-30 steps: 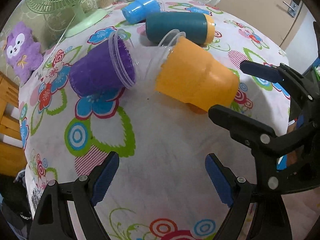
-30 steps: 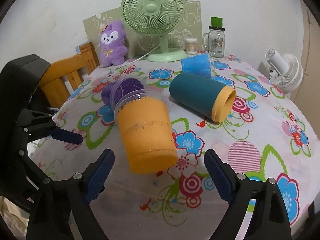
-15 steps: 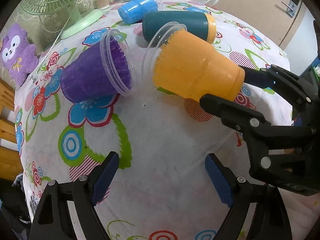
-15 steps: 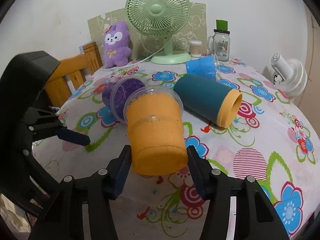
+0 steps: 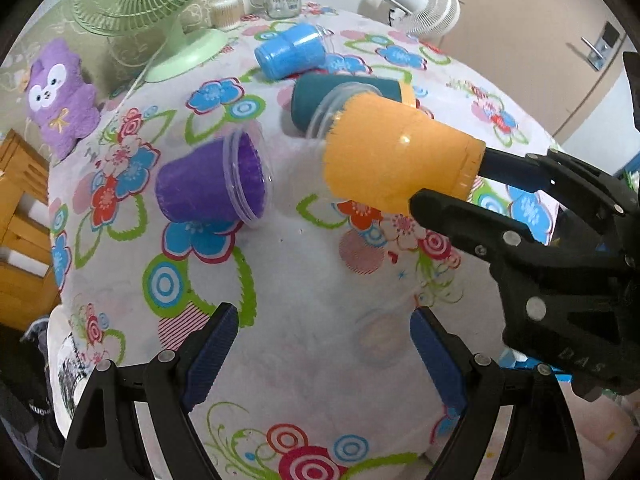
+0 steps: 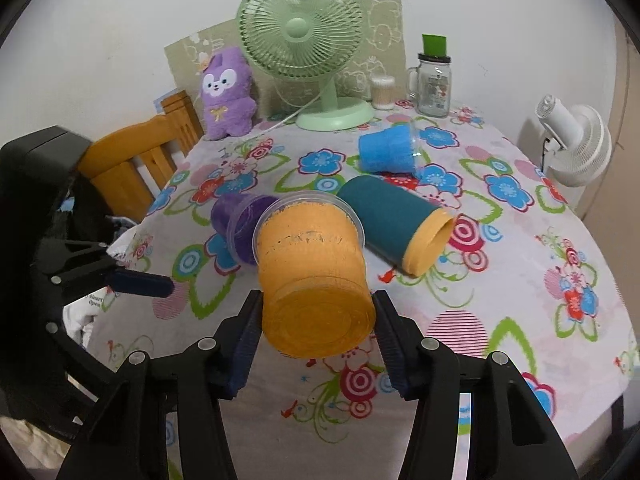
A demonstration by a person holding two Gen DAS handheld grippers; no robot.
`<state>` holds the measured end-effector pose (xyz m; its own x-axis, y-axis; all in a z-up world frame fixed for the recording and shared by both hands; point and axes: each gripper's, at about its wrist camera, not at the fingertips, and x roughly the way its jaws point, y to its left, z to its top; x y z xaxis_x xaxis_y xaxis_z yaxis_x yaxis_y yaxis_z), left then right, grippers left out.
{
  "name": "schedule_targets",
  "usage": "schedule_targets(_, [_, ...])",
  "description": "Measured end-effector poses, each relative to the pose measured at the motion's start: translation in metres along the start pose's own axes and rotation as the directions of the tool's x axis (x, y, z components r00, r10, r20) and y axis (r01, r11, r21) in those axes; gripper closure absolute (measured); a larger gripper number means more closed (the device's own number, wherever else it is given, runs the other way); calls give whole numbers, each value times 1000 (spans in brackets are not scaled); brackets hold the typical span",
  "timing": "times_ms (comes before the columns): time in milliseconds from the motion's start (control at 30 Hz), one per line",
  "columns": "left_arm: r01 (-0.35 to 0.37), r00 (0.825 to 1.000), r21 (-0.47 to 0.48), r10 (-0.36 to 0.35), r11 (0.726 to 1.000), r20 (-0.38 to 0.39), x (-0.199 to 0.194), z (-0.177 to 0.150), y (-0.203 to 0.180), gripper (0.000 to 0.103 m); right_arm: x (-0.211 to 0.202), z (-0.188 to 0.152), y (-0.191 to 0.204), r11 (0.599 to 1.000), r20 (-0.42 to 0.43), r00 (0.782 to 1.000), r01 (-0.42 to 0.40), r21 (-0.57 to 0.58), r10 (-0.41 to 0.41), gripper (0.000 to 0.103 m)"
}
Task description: Flip cup upside down
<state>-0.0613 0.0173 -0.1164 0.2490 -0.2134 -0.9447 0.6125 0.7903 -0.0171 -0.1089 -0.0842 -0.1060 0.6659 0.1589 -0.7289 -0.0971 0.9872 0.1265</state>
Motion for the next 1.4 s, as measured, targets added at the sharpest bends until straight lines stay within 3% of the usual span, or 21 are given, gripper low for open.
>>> schedule_targets(300, [-1,999,-158,7,987,38,-21,15,7,14,-20,28,-9,998,-104,994,37,-53,-43,46])
schedule_targets(567, [-46,998,-300,53,953,17,-18,20,14,14,-11,45,-20,991,-215,976,-5,-131,-24,46])
schedule_targets(700, [-56,998,-361,66,931,16,-20,21,14,14,-3,53,-24,984,-289,957,-36,-175,-16,46])
schedule_targets(867, [-66,997,-430,79,900,13,-18,18,13,14,18,52,-25,971,-395,918,-62,-233,-37,46])
schedule_targets(1067, [-74,997,-490,83,868,-3,-11,14,14,14,23,56,-18,957,-438,897,-76,-280,-57,46])
schedule_targets(1400, [-80,996,-522,92,849,-4,-7,10,20,14,35,65,-4,927,-512,853,-107,-360,-100,46])
